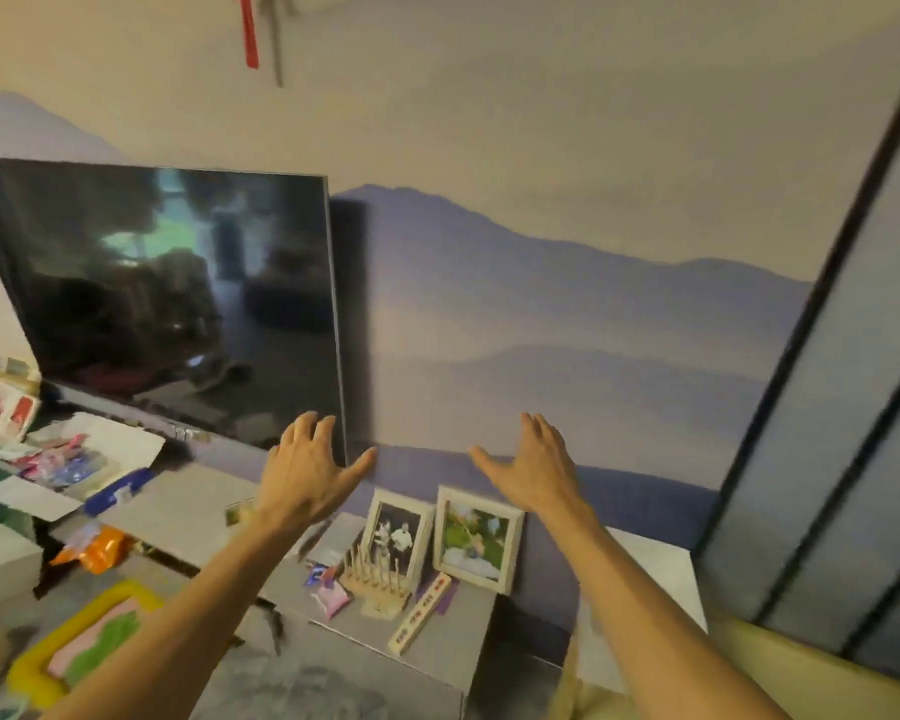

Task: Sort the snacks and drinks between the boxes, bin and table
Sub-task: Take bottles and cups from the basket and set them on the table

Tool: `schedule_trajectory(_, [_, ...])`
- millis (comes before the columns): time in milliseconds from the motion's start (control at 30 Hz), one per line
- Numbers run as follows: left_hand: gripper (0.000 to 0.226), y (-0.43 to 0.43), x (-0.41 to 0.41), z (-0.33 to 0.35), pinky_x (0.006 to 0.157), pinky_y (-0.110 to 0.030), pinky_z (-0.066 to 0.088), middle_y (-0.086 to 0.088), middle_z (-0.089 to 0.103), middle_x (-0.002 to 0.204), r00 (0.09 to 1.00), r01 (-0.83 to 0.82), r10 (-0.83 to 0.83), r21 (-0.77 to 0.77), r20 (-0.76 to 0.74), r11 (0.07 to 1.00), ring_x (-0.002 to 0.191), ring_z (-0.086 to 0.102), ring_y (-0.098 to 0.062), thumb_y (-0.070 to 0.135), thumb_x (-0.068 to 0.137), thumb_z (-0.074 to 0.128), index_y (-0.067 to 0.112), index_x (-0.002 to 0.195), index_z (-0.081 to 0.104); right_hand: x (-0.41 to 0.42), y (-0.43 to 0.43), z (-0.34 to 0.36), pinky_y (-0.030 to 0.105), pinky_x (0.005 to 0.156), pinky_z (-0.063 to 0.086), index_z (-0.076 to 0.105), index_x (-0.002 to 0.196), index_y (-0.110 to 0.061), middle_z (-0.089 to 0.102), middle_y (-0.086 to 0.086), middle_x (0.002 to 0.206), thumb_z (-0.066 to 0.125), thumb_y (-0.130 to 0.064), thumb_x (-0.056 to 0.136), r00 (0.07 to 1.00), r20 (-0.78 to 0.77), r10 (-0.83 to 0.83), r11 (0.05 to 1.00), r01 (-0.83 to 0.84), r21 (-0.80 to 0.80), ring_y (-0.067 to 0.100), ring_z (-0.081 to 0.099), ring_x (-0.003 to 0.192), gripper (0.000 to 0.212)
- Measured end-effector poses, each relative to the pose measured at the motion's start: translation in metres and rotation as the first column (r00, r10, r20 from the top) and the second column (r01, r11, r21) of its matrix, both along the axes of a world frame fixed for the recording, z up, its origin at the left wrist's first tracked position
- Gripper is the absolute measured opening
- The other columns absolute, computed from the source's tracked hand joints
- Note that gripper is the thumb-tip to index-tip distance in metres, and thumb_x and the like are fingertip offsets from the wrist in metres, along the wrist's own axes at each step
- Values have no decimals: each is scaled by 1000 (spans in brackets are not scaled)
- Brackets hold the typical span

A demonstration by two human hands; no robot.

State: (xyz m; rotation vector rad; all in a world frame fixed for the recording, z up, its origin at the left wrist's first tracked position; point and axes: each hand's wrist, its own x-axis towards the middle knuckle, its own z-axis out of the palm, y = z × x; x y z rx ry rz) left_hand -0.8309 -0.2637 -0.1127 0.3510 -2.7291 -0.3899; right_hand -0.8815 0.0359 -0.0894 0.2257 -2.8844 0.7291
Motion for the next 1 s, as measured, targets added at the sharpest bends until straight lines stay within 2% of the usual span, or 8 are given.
schedule_trajectory(100, [109,56,-7,0,117,-59,40,-10,30,170,984,178,-178,7,14,984,151,37,-36,97,82,33,20,160,38,40,61,-2,46,129,23,15,170,-8,13,12,178,55,-85,90,985,14,-171,985,171,-20,32,14,164,118])
schedule_trajectory(200, [112,129,-2,-2,114,-60,43,-11,31,168,933,359,-359,25,22,933,149,40,-37,98,81,28,19,160,38,91,128,-9,46,127,29,18,170,-9,16,10,178,56,-88,86,928,14,-373,928,373,-19,31,19,163,121])
schedule_trajectory(333, [118,240,18,-4,116,-59,42,-11,33,167,828,557,-558,34,52,830,149,39,-36,101,76,21,18,159,40,172,222,-14,51,126,34,23,168,-9,25,13,175,56,-89,83,810,8,-586,810,586,-19,35,24,161,122])
schedule_trajectory(500, [114,383,65,-3,112,-56,44,-12,39,164,671,740,-739,19,63,673,145,42,-38,97,79,29,13,154,43,293,333,-10,54,124,35,24,168,-13,25,11,175,58,-87,85,649,20,-761,648,761,-29,35,23,161,117])
schedule_trajectory(567, [113,441,90,-3,110,-54,45,-12,42,159,598,799,-799,27,58,600,142,44,-38,95,77,31,12,154,44,340,377,-17,53,121,41,30,166,-17,35,8,169,54,-93,80,563,16,-826,562,826,-34,35,33,156,117])
schedule_trajectory(667, [114,527,139,-4,113,-55,43,-10,40,161,487,870,-871,53,61,490,143,45,-37,96,76,31,17,158,41,411,442,-30,54,113,49,39,159,-21,47,5,161,45,-103,71,443,13,-897,442,896,-40,32,45,149,120])
schedule_trajectory(800, [106,628,207,-16,113,-54,45,-7,36,164,358,928,-928,71,100,366,145,45,-36,93,82,36,19,159,38,497,498,-26,50,117,45,36,162,-12,42,12,164,58,-87,84,327,17,-945,327,945,-19,34,39,153,110])
schedule_trajectory(1000, [110,741,279,-48,111,-55,47,-9,41,161,266,959,-949,50,167,278,141,48,-36,99,78,28,22,155,40,578,575,-54,51,120,43,31,165,-11,36,14,168,55,-89,84,210,100,-973,213,977,18,36,33,156,115])
